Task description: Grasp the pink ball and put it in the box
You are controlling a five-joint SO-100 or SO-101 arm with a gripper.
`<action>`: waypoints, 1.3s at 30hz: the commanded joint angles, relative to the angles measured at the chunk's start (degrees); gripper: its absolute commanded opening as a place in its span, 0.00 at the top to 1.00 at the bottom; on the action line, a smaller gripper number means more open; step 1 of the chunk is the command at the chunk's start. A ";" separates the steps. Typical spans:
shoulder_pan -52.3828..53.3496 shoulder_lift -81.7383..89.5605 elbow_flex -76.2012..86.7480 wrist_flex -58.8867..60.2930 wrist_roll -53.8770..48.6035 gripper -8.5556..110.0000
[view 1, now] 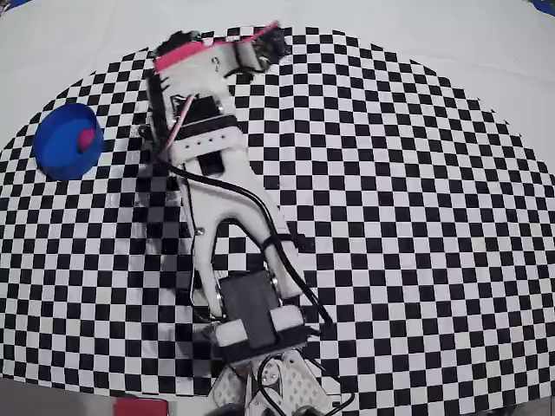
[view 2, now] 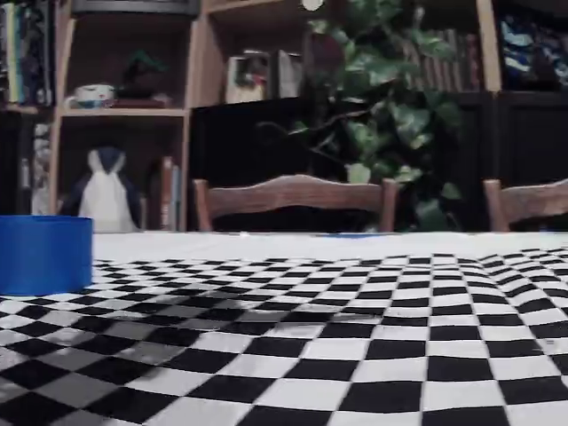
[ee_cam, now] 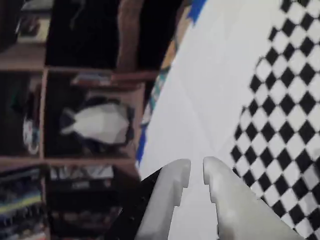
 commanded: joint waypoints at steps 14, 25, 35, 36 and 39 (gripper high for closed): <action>9.32 37.09 39.81 7.03 6.42 0.93; 9.67 60.38 57.74 14.41 6.33 0.93; 11.34 77.52 68.38 21.09 6.33 0.93; 11.34 78.66 68.91 21.88 6.33 0.93; 11.34 81.21 70.75 22.76 6.33 0.93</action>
